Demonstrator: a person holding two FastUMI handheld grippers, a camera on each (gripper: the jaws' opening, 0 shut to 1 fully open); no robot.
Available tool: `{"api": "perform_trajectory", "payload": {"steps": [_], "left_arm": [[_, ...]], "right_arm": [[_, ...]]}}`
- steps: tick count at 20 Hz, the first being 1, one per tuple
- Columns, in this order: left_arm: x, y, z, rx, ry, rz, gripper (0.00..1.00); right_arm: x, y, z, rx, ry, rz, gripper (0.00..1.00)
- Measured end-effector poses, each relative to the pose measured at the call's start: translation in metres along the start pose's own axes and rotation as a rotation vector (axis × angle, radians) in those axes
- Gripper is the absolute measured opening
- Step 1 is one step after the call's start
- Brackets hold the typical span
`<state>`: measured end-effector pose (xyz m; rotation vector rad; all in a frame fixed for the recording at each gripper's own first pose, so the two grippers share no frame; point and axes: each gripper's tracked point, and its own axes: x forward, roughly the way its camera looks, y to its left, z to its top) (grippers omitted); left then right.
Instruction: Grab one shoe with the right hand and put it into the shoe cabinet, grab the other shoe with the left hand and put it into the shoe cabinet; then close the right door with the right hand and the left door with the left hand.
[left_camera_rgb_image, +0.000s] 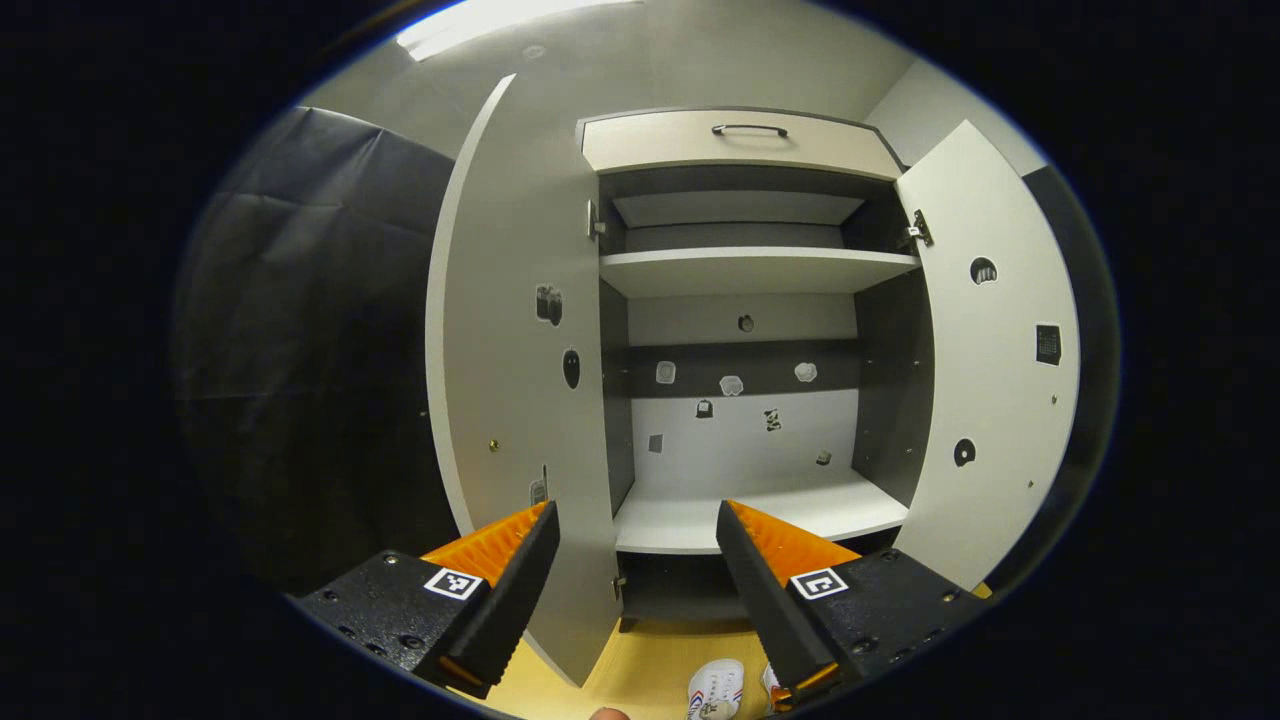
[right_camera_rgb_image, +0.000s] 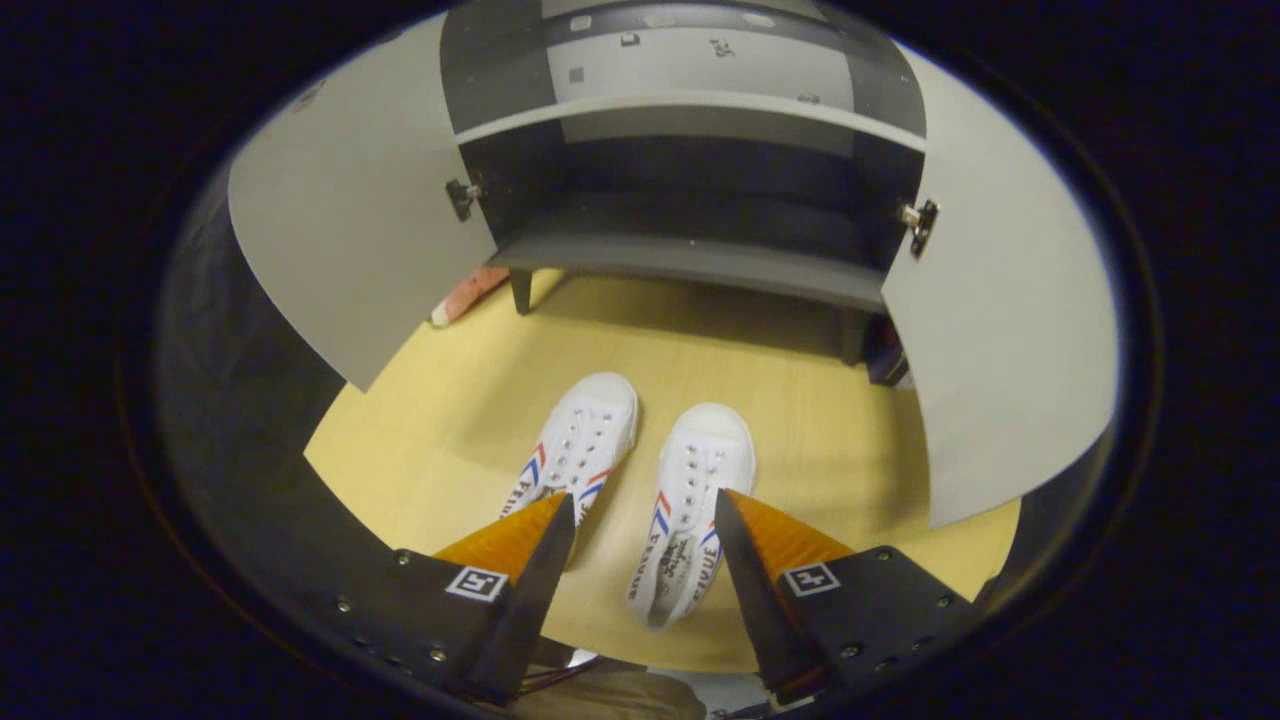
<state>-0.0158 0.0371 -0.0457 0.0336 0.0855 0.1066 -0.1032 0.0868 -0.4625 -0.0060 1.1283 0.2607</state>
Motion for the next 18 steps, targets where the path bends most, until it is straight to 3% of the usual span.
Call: {"api": "perform_trajectory", "payload": {"steps": [6, 8, 9, 11, 13, 14, 16, 18], "left_arm": [[0.018, 0.001, -0.015, -0.012, 0.031, -0.047, 0.96], [0.023, -0.001, -0.02, -0.019, 0.043, -0.063, 0.96], [0.025, -0.002, -0.021, -0.021, 0.049, -0.068, 0.96], [0.029, -0.001, -0.025, -0.022, 0.057, -0.074, 0.96], [0.031, 0.001, -0.028, -0.025, 0.065, -0.078, 0.96], [0.033, 0.002, -0.03, -0.026, 0.07, -0.079, 0.96], [0.036, 0.005, -0.034, -0.029, 0.083, -0.08, 0.96], [0.037, 0.009, -0.035, -0.032, 0.084, -0.077, 0.96]], "right_arm": [[0.04, 0.001, -0.036, 0.034, 0.1, 0.001, 0.84], [0.048, 0.004, -0.044, 0.057, 0.125, 0.004, 0.63], [0.054, 0.003, -0.051, 0.062, 0.143, -0.004, 0.61], [0.063, 0.002, -0.059, 0.07, 0.159, -0.017, 0.64], [0.072, 0.003, -0.062, 0.063, 0.147, -0.017, 0.58], [0.076, 0.0, -0.059, 0.048, 0.135, -0.032, 0.65], [0.081, -0.007, -0.06, 0.033, 0.11, -0.059, 0.33], [0.081, -0.008, -0.07, 0.032, 0.076, -0.055, 0.29]]}}
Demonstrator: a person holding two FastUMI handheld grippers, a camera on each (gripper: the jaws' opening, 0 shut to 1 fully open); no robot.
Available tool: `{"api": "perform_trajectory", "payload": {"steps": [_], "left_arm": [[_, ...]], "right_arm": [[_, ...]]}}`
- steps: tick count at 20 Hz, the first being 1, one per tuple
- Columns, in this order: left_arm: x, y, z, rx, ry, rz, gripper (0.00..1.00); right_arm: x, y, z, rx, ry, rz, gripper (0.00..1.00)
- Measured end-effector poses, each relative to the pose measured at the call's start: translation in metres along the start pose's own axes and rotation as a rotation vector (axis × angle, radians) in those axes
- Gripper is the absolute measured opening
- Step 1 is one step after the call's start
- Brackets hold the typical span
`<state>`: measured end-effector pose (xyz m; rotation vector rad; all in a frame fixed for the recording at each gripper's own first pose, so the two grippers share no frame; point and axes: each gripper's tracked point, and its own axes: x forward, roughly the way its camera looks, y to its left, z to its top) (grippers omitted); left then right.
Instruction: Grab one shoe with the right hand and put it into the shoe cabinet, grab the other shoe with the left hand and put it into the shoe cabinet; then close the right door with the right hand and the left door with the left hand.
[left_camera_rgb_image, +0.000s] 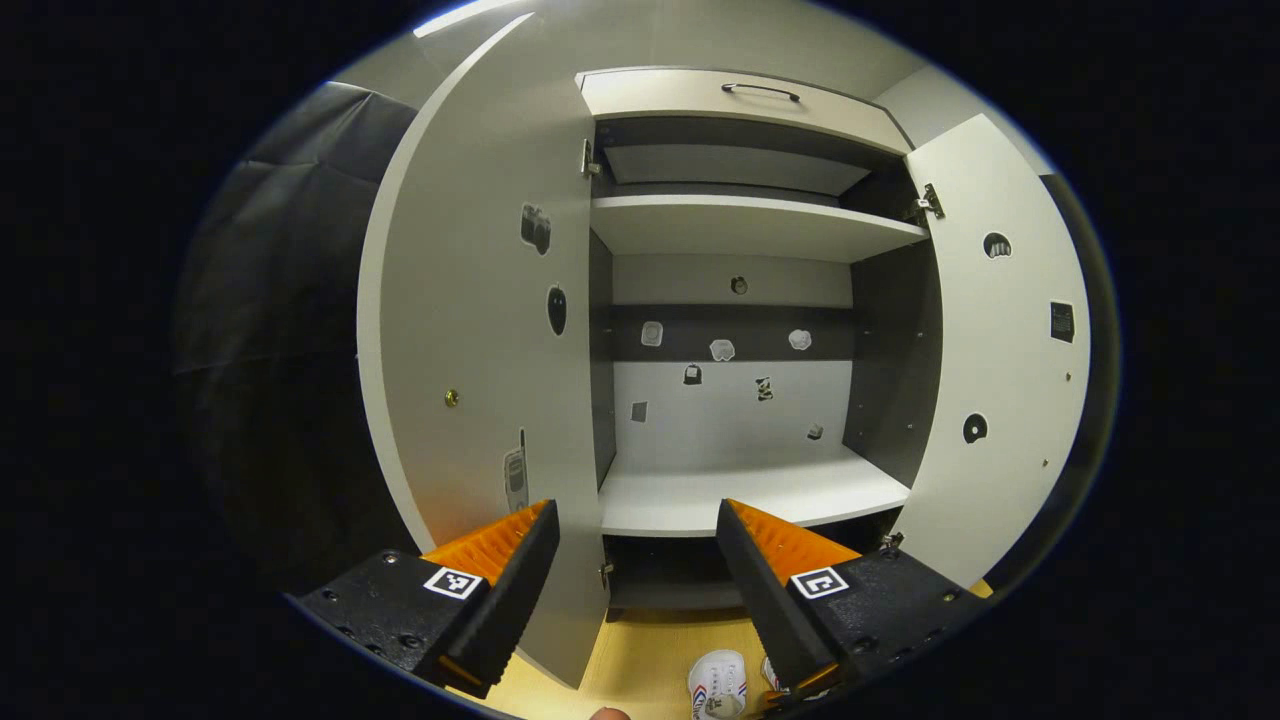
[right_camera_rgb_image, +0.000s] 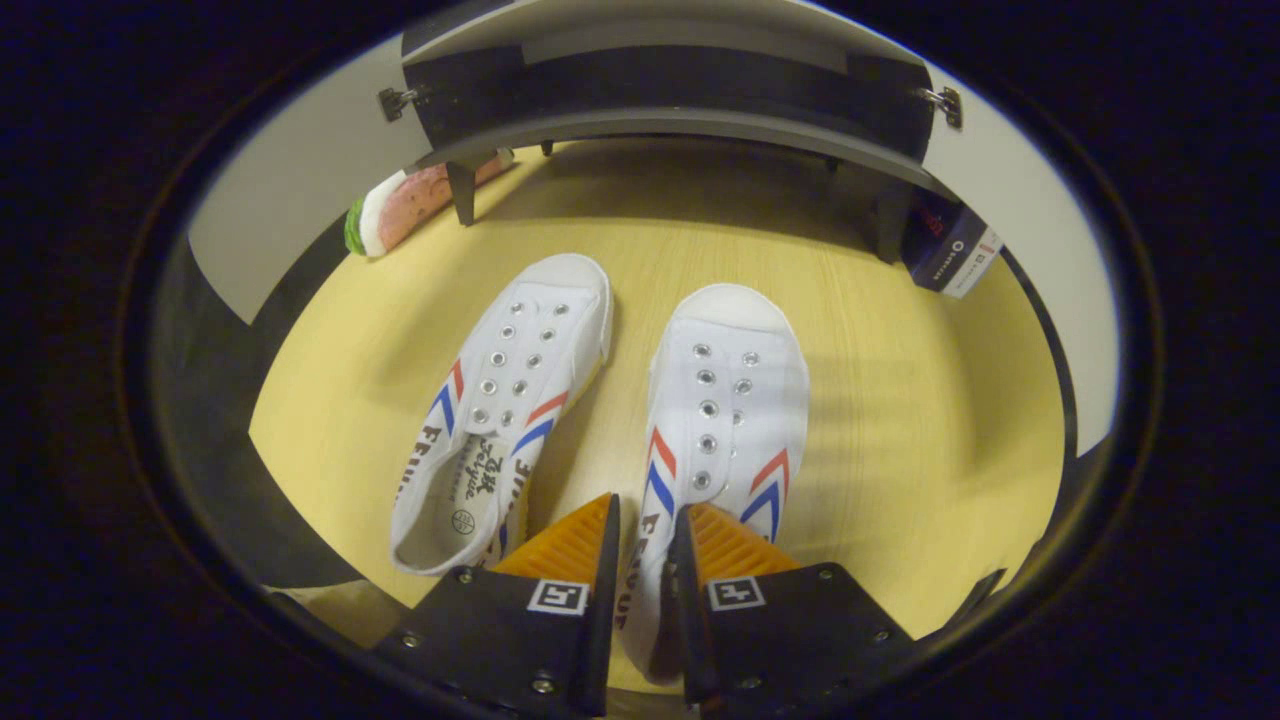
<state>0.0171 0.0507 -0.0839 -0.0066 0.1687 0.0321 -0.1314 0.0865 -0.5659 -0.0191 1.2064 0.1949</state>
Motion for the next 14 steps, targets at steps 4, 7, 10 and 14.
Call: {"api": "perform_trajectory", "payload": {"steps": [4, 7, 10, 14], "left_arm": [[0.005, -0.001, -0.006, -0.023, 0.017, -0.016, 0.96], [0.009, -0.003, -0.01, -0.023, 0.026, -0.03, 0.96], [0.013, -0.004, -0.012, -0.024, 0.027, -0.041, 0.96], [0.018, -0.007, -0.014, -0.034, 0.031, -0.057, 0.96]], "right_arm": [[-0.005, 0.0, 0.015, 0.059, -0.022, 0.011, 0.04], [-0.013, -0.003, 0.032, 0.127, -0.1, 0.032, 0.0], [-0.036, -0.008, 0.06, 0.219, -0.187, 0.07, 0.0], [-0.043, -0.004, 0.071, 0.267, -0.199, 0.105, 0.0]]}}
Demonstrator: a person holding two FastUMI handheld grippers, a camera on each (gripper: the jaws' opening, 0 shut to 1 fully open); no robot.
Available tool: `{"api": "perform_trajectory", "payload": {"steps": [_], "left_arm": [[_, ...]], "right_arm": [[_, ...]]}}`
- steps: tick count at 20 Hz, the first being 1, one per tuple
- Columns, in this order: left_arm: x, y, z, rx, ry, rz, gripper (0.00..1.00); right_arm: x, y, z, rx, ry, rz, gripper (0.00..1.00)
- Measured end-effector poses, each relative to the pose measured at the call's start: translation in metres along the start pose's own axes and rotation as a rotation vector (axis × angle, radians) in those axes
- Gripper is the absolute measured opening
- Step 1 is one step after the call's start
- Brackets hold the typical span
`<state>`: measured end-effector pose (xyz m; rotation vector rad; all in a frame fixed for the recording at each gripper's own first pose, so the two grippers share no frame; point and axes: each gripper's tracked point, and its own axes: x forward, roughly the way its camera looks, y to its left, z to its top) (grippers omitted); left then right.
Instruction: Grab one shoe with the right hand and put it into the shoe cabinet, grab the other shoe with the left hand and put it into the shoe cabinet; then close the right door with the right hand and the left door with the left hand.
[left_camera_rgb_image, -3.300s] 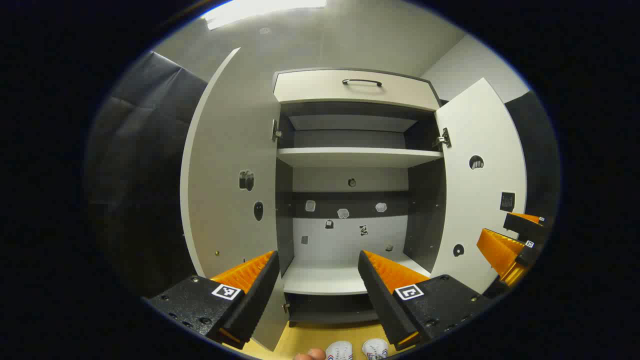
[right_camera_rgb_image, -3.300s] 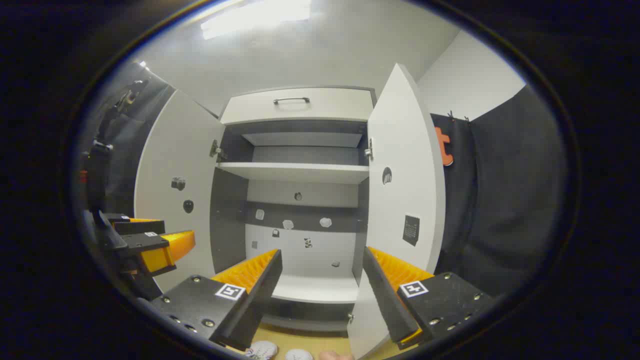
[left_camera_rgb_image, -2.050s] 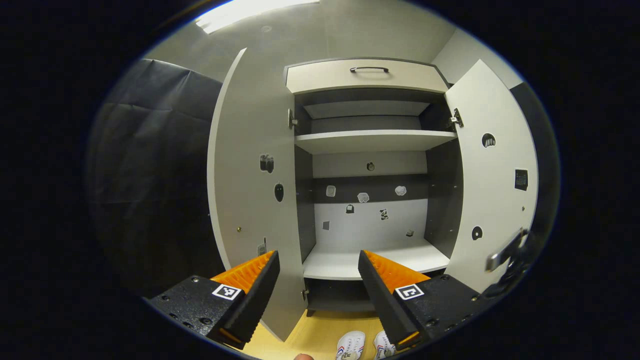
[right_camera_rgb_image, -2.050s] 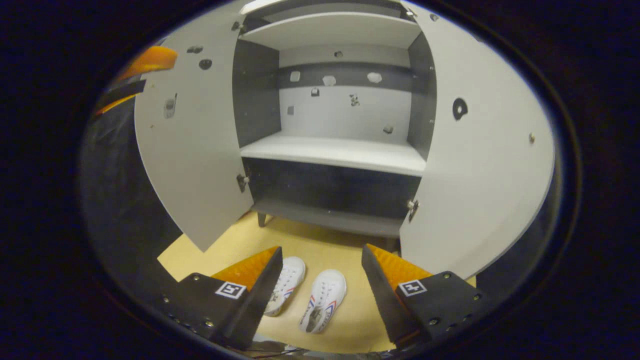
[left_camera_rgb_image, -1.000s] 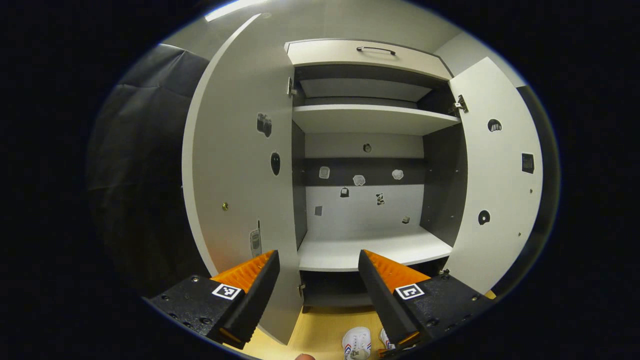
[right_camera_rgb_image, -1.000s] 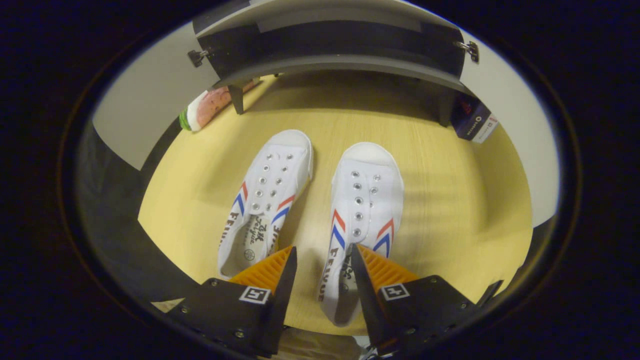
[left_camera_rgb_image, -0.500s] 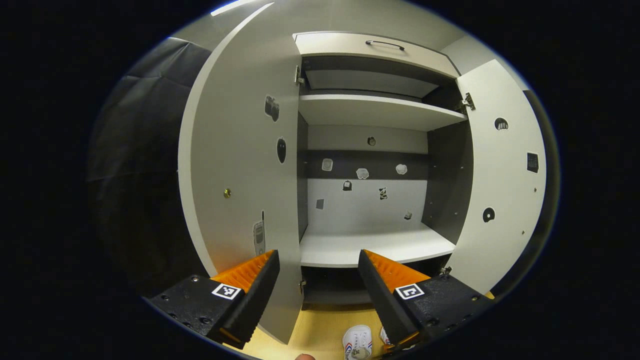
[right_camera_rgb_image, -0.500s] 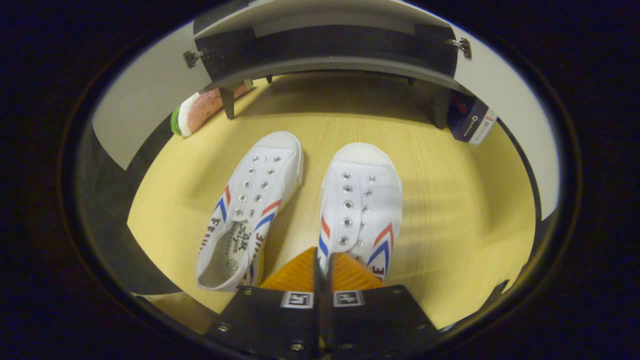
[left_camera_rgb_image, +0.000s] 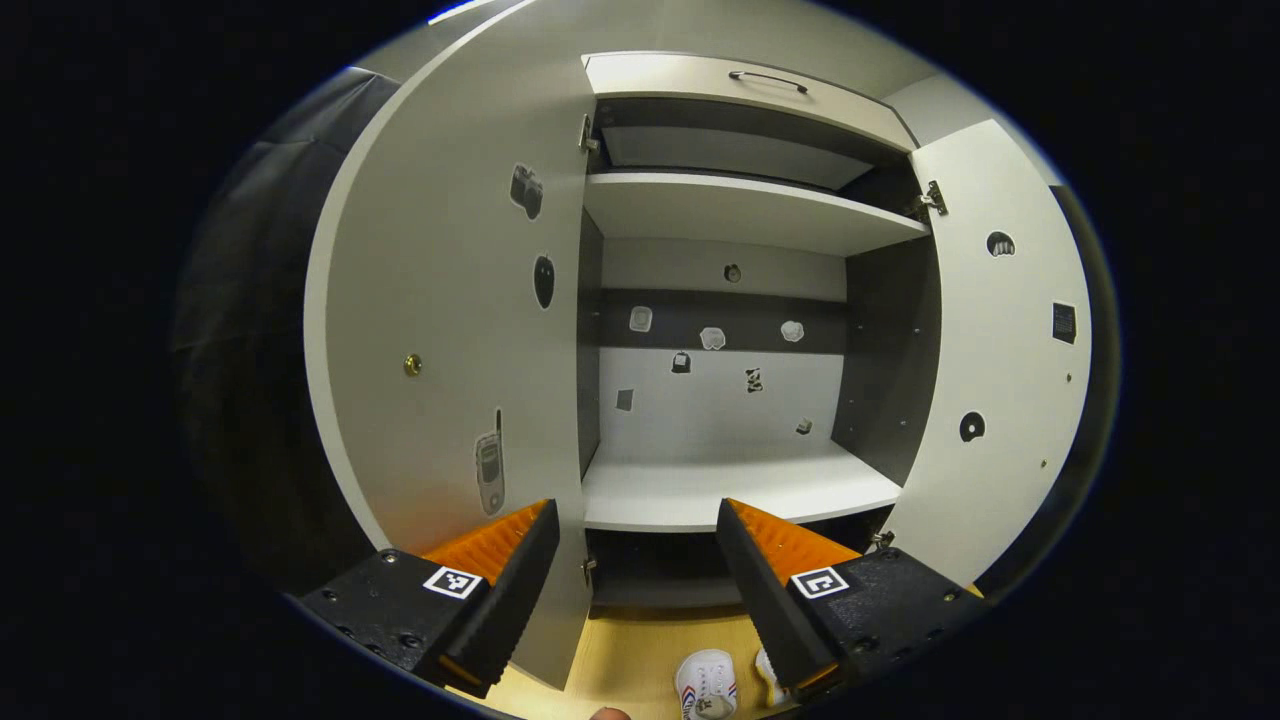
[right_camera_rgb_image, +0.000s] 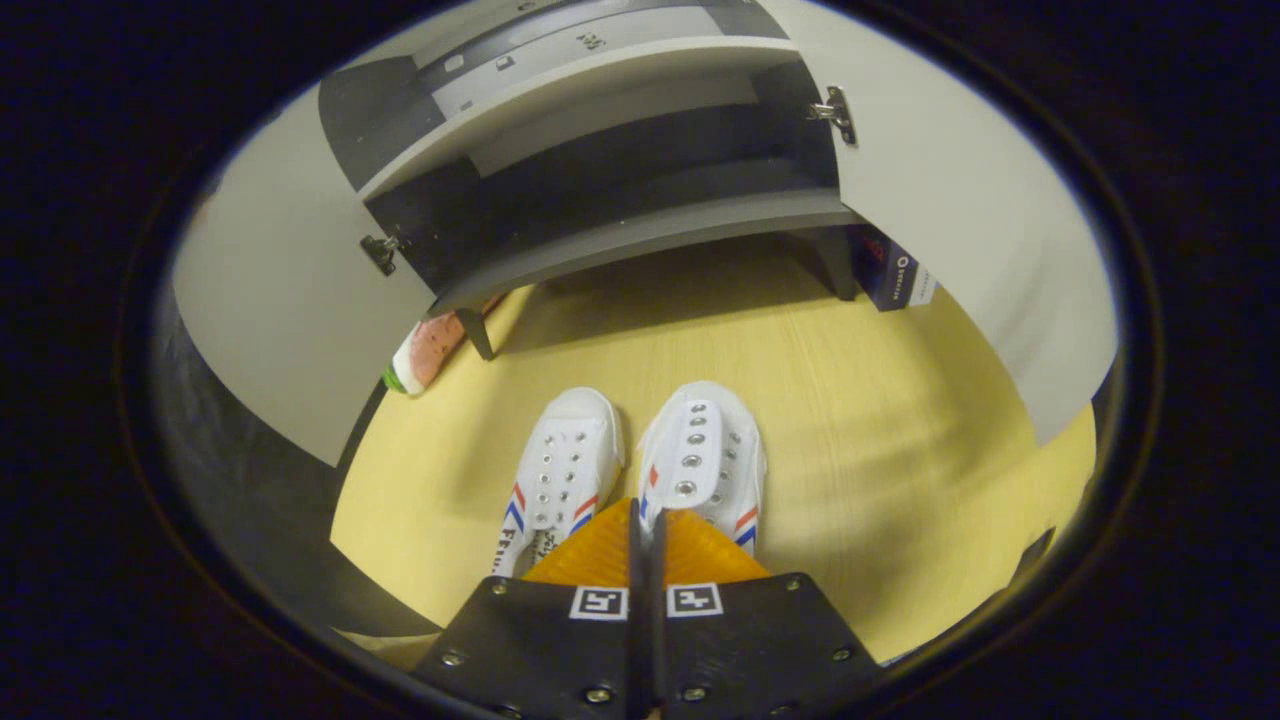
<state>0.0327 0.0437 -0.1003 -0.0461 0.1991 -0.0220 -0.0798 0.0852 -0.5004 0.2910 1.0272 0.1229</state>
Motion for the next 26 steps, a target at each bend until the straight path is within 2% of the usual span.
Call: {"api": "perform_trajectory", "payload": {"steps": [9, 13, 16, 19, 21, 23, 26], "left_arm": [[0.003, -0.001, 0.001, 0.02, -0.011, -0.014, 0.96], [0.004, -0.001, 0.001, 0.034, -0.01, -0.01, 0.96], [0.006, 0.0, -0.001, 0.035, -0.008, -0.009, 0.96], [0.007, 0.0, -0.003, 0.039, 0.001, -0.007, 0.96], [0.009, -0.001, -0.005, 0.046, 0.003, -0.004, 0.96], [0.009, 0.0, -0.005, 0.046, 0.005, -0.003, 0.96], [0.01, -0.002, -0.007, 0.043, 0.006, -0.011, 0.96]], "right_arm": [[0.028, 0.008, -0.05, -0.096, 0.119, -0.02, 0.01], [0.035, 0.009, -0.055, -0.098, 0.121, -0.017, 0.06], [0.04, 0.007, -0.051, -0.077, 0.095, -0.018, 0.06], [0.05, 0.01, -0.055, -0.068, 0.085, -0.007, 0.12], [0.04, 0.009, -0.056, -0.084, 0.087, -0.022, 0.12], [0.043, 0.009, -0.052, -0.089, 0.089, -0.016, 0.01], [0.037, 0.008, -0.035, -0.024, 0.048, 0.0, 0.0]]}}
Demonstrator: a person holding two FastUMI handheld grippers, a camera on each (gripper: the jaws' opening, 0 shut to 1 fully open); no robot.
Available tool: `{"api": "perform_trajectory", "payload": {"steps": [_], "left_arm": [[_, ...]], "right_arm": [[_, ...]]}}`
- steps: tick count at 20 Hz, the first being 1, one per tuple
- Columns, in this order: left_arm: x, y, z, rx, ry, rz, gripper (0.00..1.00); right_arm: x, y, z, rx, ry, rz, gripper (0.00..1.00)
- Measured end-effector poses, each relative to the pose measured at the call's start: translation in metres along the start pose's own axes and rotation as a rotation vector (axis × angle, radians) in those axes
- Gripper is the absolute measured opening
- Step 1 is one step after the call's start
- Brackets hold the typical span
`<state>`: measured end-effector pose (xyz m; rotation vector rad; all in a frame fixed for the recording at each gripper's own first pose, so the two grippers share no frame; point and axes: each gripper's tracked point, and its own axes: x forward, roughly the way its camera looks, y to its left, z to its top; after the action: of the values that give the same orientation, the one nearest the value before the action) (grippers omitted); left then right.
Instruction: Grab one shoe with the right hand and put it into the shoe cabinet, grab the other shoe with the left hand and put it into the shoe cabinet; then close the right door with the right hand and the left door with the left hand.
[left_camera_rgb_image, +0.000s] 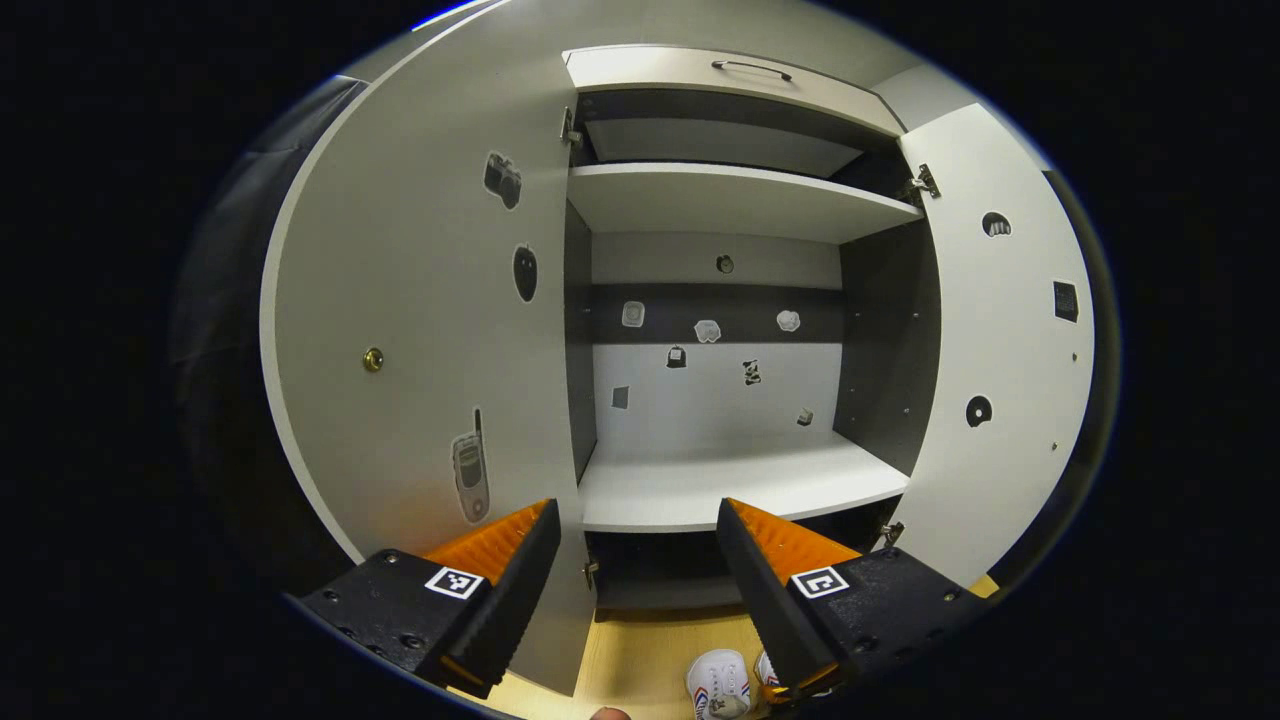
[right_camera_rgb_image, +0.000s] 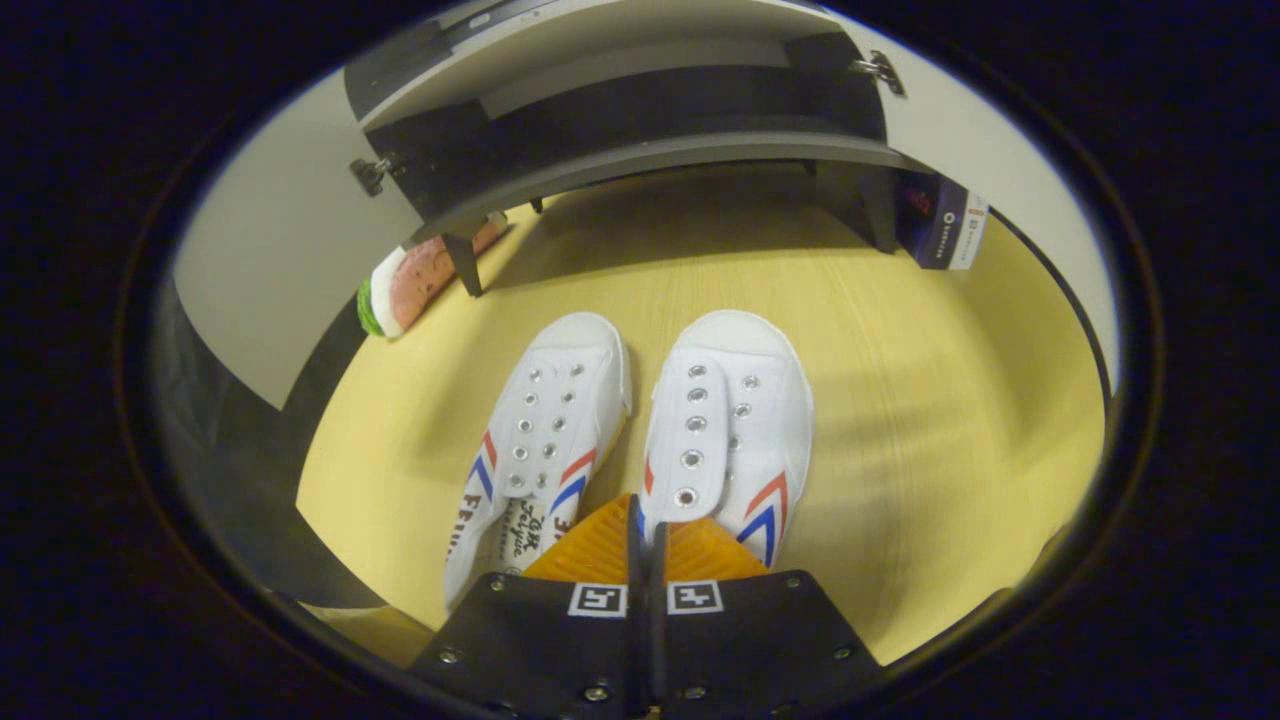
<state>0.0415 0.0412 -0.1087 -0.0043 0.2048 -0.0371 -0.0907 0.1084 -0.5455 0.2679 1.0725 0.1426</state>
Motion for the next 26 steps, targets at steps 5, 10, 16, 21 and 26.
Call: {"api": "perform_trajectory", "payload": {"steps": [5, 10, 16, 21, 26], "left_arm": [[0.002, -0.004, -0.002, -0.006, -0.001, -0.011, 0.96], [0.001, -0.003, -0.004, -0.004, 0.001, -0.01, 0.96], [0.0, 0.0, -0.004, -0.006, -0.004, -0.001, 0.96], [0.001, 0.002, -0.004, -0.008, -0.009, 0.003, 0.96], [0.003, 0.001, -0.005, -0.013, -0.009, -0.003, 0.96]], "right_arm": [[-0.036, 0.012, 0.05, 0.119, -0.112, 0.073, 0.0], [-0.076, 0.039, 0.096, 0.128, -0.208, 0.138, 0.0], [-0.152, 0.083, 0.195, 0.11, -0.423, 0.213, 0.0], [-0.2, 0.111, 0.288, 0.046, -0.632, 0.225, 0.0], [-0.204, 0.113, 0.37, -0.03, -0.755, 0.178, 0.0]]}}
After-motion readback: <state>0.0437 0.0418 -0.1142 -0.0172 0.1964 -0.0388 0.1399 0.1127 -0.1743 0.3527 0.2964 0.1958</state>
